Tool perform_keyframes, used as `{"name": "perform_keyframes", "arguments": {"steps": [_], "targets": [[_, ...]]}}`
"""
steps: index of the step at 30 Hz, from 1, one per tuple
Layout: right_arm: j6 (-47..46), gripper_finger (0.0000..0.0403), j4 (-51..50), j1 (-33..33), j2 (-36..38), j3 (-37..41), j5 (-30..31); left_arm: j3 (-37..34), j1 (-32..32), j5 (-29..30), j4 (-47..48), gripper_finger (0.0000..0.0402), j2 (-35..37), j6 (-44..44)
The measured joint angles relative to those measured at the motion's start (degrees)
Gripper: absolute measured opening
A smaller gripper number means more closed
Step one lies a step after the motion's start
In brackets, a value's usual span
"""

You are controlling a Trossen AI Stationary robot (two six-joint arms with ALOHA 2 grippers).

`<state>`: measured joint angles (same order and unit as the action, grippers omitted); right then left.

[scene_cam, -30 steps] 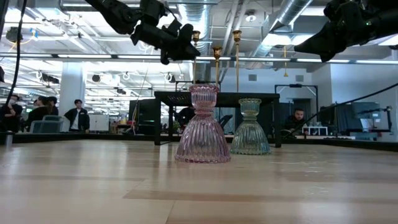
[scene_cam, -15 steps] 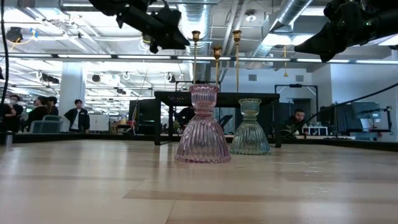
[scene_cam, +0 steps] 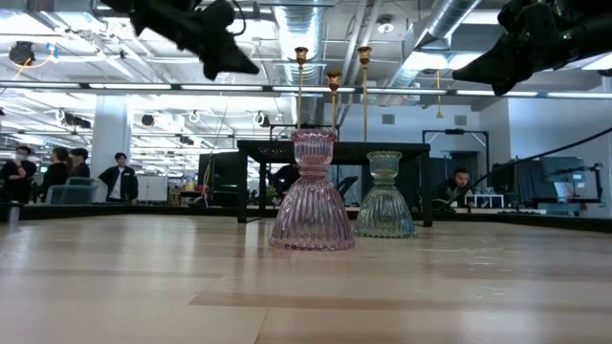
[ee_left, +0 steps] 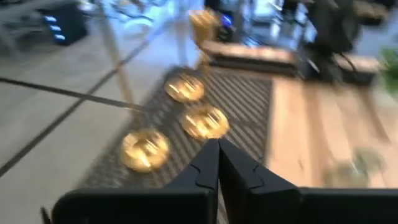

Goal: Pick & Place candle stick holders
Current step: Put the purple glass candle holder on the shelf

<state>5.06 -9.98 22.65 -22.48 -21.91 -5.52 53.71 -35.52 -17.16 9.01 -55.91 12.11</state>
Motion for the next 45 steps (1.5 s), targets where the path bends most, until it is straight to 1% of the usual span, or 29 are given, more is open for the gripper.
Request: {"name": "perform_keyframes", "arguments": {"steps": [2, 5, 10, 13, 17, 21, 25, 28, 31, 32, 37, 41, 45], "targets": [[0.00, 0.0000, 0.00, 0.00, 0.01, 0.00, 0.00, -4.71, 1.58, -2.00, -0.97, 0.0006, 2.41, 1.73], [0.00, 0.0000, 0.02, -0.02, 0.02, 0.00, 0.00, -11.93, 4.52, -5.84, -6.22, 0.0004, 5.34, 2.82], [0.00, 0.0000, 0.04, -0.02, 0.02, 0.00, 0.00, -23.46, 10.57, -12.44, -19.52, 0.0006, 7.58, 3.11], [0.00, 0.0000, 0.06, -0.02, 0.02, 0.00, 0.00, -28.70, 14.47, -13.13, -24.93, 0.0004, 7.49, 3.15], [0.00, 0.0000, 0.09, -0.02, 0.00, 0.00, 0.00, -33.33, 19.41, -13.12, -30.19, 0.0005, 6.12, 3.11], [0.00, 0.0000, 0.13, -0.02, 0.00, 0.00, 0.00, -35.44, 24.34, -13.15, -33.69, 0.0008, 3.23, 3.13], [0.00, 0.0000, 0.15, -0.02, 0.00, 0.00, 0.00, -35.62, 28.39, -13.01, -37.15, 0.0004, -1.61, 4.14], [-0.02, 0.0000, 0.20, 0.00, 0.00, 0.00, 0.00, -35.62, 30.63, -10.38, -40.84, 0.0005, -6.55, 7.55], [-0.11, 0.0000, 0.17, 0.00, 0.00, 0.00, 0.00, -35.62, 31.96, -5.66, -45.64, 0.0005, -11.74, 8.62], [-0.13, 0.0000, 0.17, -0.03, 0.00, 0.00, 0.00, -35.62, 32.13, -5.17, -47.30, 0.0005, -13.43, 8.64], [-0.13, 0.0000, 0.17, -0.03, 0.00, 0.00, 0.00, -35.60, 32.72, -4.99, -55.22, 0.0005, -20.17, 8.49], [-0.11, 0.0000, 0.17, -0.02, 0.00, 0.00, 0.00, -35.39, 34.45, -4.91, -61.42, 0.0008, -25.16, 7.96], [-0.11, 0.0000, 0.17, -0.04, 0.00, 0.00, 0.00, -32.85, 36.71, -4.95, -66.03, 0.0011, -30.13, 5.68]]}}
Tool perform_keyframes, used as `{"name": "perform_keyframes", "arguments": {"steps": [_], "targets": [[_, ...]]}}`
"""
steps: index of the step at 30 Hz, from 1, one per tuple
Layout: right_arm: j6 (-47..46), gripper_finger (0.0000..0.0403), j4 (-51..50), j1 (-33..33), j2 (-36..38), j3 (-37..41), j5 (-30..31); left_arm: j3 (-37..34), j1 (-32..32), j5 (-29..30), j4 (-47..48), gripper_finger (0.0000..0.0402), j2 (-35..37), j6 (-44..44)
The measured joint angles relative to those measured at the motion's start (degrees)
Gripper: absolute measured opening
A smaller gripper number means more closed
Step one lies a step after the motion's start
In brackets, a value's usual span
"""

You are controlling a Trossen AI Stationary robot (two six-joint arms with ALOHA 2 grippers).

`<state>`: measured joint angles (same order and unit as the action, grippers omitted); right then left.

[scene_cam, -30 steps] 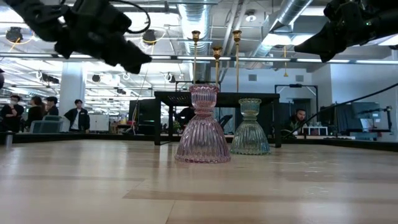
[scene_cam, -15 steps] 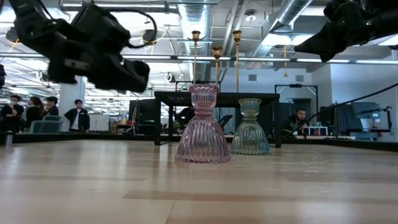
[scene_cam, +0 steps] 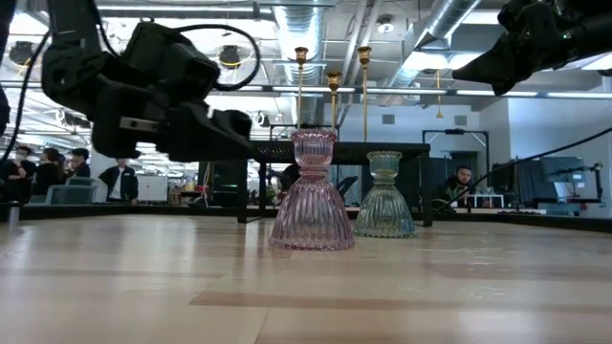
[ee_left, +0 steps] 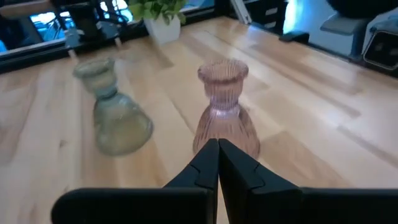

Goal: Pick & Place candle stick holders
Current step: Put the purple glass candle holder on the shelf

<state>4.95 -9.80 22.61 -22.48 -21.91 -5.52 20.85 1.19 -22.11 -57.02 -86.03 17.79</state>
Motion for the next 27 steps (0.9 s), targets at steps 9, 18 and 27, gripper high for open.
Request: {"name": "perform_keyframes", "arguments": {"steps": [9, 18, 27], "targets": [[-0.15, 0.0000, -0.01, -0.05, 0.00, 0.00, -0.02, 6.71, 1.15, 0.36, -0.03, 0.0070, -8.85, -3.29], [-0.46, 0.0000, -0.04, -0.05, 0.00, 0.00, -0.26, 8.68, 2.06, 1.98, -0.07, 0.0161, -9.12, -12.22], [-0.48, 0.0000, -0.04, -0.05, 0.00, 0.00, -0.31, 8.78, 4.34, 3.24, -0.04, 0.0248, -9.12, -12.29]]}}
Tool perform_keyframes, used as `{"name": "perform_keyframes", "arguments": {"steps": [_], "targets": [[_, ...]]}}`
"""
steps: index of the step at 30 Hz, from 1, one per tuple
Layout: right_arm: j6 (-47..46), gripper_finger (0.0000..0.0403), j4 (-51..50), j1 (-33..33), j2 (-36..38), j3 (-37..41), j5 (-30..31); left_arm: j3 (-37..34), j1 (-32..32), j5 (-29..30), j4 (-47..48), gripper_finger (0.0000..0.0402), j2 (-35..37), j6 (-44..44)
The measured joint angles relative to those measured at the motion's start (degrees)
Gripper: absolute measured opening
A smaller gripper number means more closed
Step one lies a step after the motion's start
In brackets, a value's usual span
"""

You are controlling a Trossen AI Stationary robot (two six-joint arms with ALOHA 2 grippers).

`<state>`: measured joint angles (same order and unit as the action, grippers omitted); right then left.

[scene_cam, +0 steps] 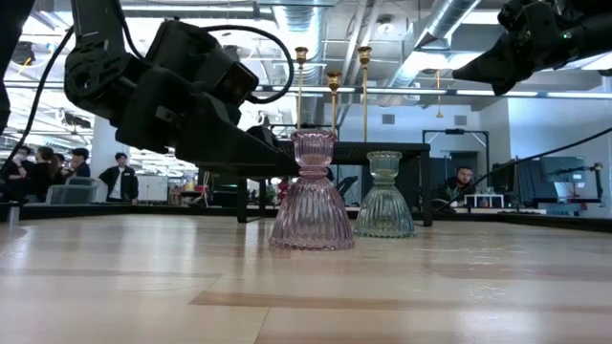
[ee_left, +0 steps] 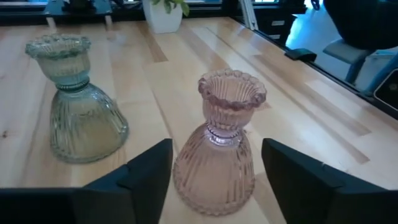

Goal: Pick & Place candle stick holders
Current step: Put the purple glass candle holder on the shelf

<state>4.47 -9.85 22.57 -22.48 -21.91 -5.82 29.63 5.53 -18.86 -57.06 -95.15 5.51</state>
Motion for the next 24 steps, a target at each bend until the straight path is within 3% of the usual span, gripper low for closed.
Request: {"name": "perform_keyframes", "arguments": {"steps": [6, 13, 21, 24], "targets": [[0.00, 0.0000, 0.00, 0.00, 0.00, 0.00, 0.00, 1.68, 0.57, 0.86, -0.02, 0.0271, 0.00, 0.16], [0.00, 0.0000, 0.00, 0.00, 0.00, 0.00, 0.00, 1.94, 0.58, 0.86, -0.04, 0.0266, -0.13, 0.23], [0.00, 0.0000, -0.01, 0.00, -0.01, 0.00, 0.00, 1.94, 3.14, 1.19, 0.00, 0.0266, -0.24, 6.19], [0.00, 0.0000, 0.00, 0.00, -0.01, 0.00, 0.00, 1.94, 3.64, 4.29, 0.00, 0.0268, -0.24, 6.60]]}}
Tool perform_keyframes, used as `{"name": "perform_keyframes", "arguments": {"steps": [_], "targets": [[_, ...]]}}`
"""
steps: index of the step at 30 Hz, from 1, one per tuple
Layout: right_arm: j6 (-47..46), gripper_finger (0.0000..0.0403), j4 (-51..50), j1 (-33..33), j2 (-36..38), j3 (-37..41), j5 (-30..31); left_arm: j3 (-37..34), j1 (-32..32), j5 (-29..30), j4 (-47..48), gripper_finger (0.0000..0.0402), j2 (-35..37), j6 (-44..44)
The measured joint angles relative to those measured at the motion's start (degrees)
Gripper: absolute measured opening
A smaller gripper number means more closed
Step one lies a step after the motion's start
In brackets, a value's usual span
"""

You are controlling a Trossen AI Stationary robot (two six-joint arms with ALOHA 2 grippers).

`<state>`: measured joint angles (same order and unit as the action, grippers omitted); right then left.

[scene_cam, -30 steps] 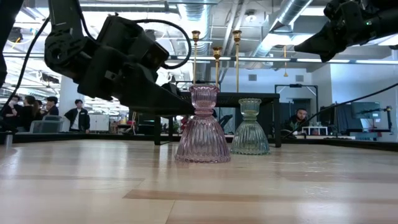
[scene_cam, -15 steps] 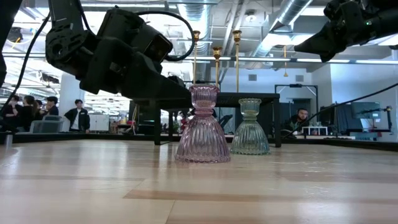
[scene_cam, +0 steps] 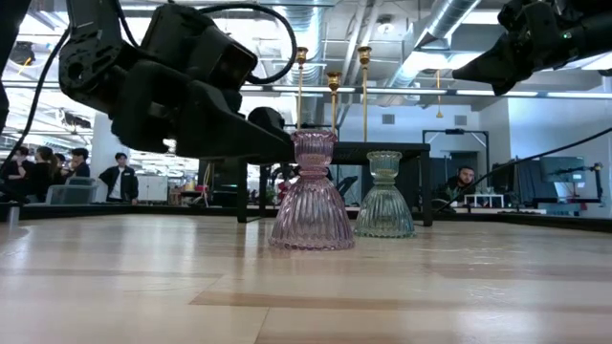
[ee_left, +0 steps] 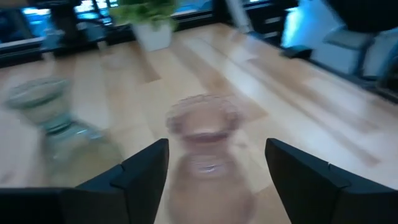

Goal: Pick & Place candle stick holders
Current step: Put the purple glass candle holder on the shelf

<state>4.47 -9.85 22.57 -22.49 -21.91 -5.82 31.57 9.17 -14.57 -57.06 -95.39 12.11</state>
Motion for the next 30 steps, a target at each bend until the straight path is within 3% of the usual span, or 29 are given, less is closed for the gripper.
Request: {"name": "perform_keyframes", "arguments": {"steps": [4, 22, 30], "targets": [[-0.02, 0.0000, 0.00, 0.00, -0.01, 0.00, -0.10, 0.00, -0.30, 3.96, 0.00, 0.0275, 0.00, -0.31], [0.00, 0.0000, 0.00, 0.00, 0.01, 0.00, -0.13, 0.74, 0.17, 3.85, 0.07, 0.0308, -0.12, -1.01], [0.01, 0.0000, 0.15, -0.01, 0.01, 0.00, -0.13, 5.17, 0.15, 3.83, 0.02, 0.0308, -6.29, -2.45]]}}
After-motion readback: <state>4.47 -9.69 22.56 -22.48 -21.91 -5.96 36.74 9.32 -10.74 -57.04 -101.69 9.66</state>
